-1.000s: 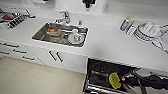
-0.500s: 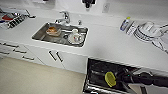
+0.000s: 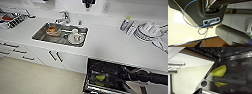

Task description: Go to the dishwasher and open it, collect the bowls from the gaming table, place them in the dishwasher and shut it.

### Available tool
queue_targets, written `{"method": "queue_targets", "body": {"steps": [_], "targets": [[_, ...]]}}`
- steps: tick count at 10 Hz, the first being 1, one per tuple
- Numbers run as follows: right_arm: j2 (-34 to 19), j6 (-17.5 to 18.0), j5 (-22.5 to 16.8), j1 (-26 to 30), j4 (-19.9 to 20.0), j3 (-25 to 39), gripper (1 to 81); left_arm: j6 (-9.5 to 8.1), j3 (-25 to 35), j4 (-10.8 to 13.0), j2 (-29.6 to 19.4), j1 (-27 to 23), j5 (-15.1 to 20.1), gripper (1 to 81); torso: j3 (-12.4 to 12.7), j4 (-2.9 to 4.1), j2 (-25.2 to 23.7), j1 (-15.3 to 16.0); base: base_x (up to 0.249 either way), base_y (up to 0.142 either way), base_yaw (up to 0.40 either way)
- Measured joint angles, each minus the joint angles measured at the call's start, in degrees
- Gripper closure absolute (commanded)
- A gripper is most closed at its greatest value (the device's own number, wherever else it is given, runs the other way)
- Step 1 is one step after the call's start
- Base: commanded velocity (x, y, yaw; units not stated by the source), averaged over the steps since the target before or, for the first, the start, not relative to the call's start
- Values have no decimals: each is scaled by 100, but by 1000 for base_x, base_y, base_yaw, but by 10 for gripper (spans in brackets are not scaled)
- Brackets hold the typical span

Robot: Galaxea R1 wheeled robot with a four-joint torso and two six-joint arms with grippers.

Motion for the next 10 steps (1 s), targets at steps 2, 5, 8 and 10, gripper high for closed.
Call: {"method": "queue_targets", "body": {"steps": [2,5,8,10], "targets": [[-62,-2,0,30,37,72,10,0,-13,0,2,-2,0,10,0,0,0,0,0,0,0],[-492,-2,-121,143,67,374,10,0,-35,-2,35,-2,7,10,0,0,0,2,0,0,0],[-1323,-26,-441,138,67,719,10,0,-93,-89,196,-4,24,10,0,0,0,2,0,0,0],[-1810,-118,-597,-205,65,761,10,0,-263,-107,234,-9,27,10,0,0,0,2,0,0,0]]}}
